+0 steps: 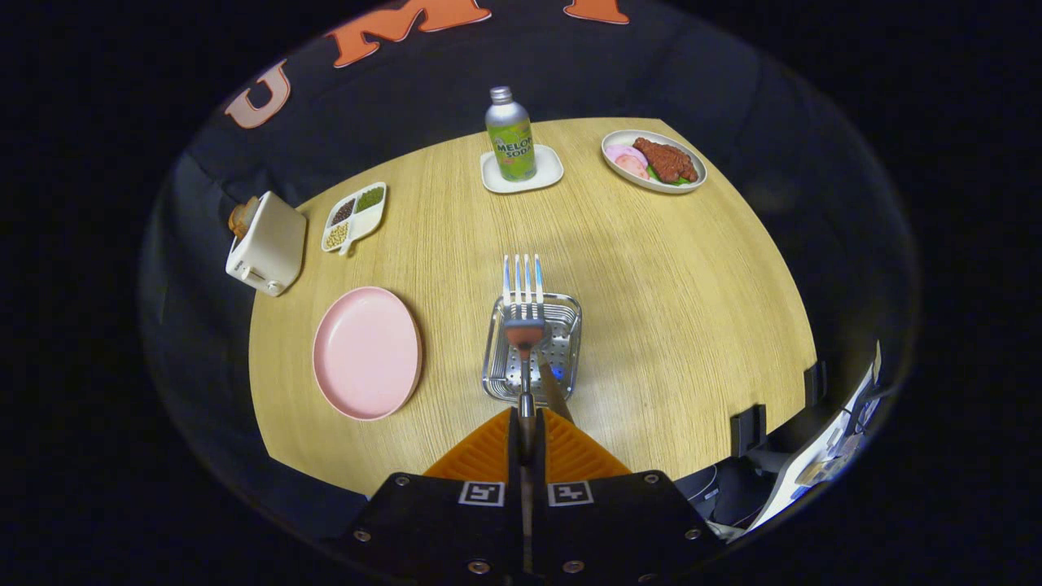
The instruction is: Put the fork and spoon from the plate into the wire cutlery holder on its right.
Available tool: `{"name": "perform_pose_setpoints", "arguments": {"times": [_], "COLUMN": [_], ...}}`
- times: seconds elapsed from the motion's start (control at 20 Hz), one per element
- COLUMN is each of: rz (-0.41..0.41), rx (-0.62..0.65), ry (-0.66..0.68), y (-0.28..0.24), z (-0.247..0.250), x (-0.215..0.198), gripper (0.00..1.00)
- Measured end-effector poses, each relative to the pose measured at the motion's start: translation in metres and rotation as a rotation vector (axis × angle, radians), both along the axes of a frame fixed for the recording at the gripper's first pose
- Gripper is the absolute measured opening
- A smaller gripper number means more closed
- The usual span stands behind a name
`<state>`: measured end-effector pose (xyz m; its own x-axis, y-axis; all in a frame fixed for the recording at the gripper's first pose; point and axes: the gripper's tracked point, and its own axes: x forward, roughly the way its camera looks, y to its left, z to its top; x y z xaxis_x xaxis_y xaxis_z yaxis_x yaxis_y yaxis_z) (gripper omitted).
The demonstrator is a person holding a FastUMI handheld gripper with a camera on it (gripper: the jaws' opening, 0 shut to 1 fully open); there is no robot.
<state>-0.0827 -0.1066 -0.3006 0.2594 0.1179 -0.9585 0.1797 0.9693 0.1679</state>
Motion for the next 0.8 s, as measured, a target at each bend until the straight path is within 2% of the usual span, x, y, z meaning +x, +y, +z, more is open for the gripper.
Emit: {"name": "perform_pose_setpoints", "arguments": {"times": [0.2, 0.4, 0.8], "rz": [0.025, 0.034, 0.027], "rx": [0.09, 0.115, 0.16], "ry": [0.096, 0.202, 0.291], "y": [0.012, 0.017, 0.02], "z": [-0.01, -0.02, -0.025], "x": [-0.005, -0.014, -0.006], "gripper": [0.05, 0.05, 0.06]}}
